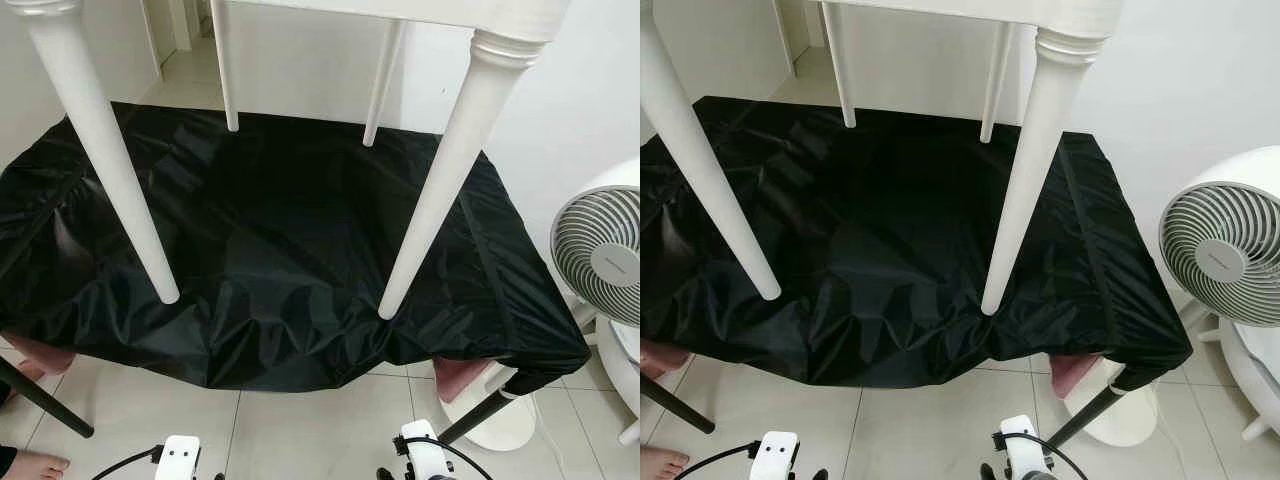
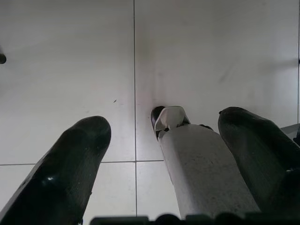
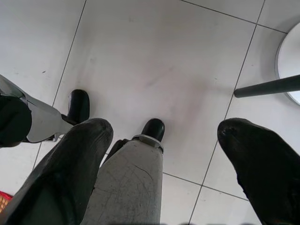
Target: Building children table
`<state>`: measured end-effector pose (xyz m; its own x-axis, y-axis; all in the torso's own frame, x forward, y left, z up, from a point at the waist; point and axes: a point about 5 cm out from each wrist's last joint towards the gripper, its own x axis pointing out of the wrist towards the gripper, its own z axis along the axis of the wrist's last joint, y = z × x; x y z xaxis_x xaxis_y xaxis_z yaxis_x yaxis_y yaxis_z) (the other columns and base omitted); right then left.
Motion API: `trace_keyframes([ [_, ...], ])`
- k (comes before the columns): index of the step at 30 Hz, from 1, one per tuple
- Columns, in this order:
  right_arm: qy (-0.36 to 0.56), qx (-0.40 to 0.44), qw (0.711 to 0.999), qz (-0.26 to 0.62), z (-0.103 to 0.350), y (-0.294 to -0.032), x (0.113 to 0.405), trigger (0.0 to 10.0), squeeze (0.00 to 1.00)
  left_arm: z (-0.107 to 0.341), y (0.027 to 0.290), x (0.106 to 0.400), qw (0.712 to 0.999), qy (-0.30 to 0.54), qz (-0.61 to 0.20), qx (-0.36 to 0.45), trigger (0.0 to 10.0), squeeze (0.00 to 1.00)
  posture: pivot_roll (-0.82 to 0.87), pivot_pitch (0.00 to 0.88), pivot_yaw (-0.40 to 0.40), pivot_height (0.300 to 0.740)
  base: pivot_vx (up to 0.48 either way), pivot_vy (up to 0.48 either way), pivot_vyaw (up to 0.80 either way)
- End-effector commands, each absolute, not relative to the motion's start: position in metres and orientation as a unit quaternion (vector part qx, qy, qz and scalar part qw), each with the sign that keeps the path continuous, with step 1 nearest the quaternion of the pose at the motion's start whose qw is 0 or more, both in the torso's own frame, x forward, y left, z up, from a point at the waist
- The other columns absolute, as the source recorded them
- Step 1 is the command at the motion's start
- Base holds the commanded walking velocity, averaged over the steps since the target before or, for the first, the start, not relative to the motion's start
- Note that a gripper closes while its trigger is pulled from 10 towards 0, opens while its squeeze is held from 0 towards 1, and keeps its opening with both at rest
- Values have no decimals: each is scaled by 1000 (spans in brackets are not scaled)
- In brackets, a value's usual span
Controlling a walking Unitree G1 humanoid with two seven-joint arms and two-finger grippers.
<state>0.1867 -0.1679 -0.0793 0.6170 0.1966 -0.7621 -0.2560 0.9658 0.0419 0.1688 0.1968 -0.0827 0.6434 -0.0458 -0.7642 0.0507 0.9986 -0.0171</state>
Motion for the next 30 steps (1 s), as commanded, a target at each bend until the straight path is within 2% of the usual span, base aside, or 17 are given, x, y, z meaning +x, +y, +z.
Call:
trace_keyframes([
  [1, 421, -33, 897, 128, -80, -167, 186, 10000, 0, -85, 200, 165, 905, 425, 9, 11, 10000, 0, -32, 39, -33, 740, 0, 0, 0],
  [14, 417, -33, 899, 128, -79, -167, 188, 10000, 0, -80, 205, 173, 915, 402, 32, -13, 10000, 0, -32, 51, -38, 740, 0, 0, 0],
  [30, 419, -33, 898, 130, -80, -167, 186, 10000, 0, -80, 202, 172, 914, 406, 13, -7, 10000, 0, -29, 52, -37, 740, 0, 0, 0],
])
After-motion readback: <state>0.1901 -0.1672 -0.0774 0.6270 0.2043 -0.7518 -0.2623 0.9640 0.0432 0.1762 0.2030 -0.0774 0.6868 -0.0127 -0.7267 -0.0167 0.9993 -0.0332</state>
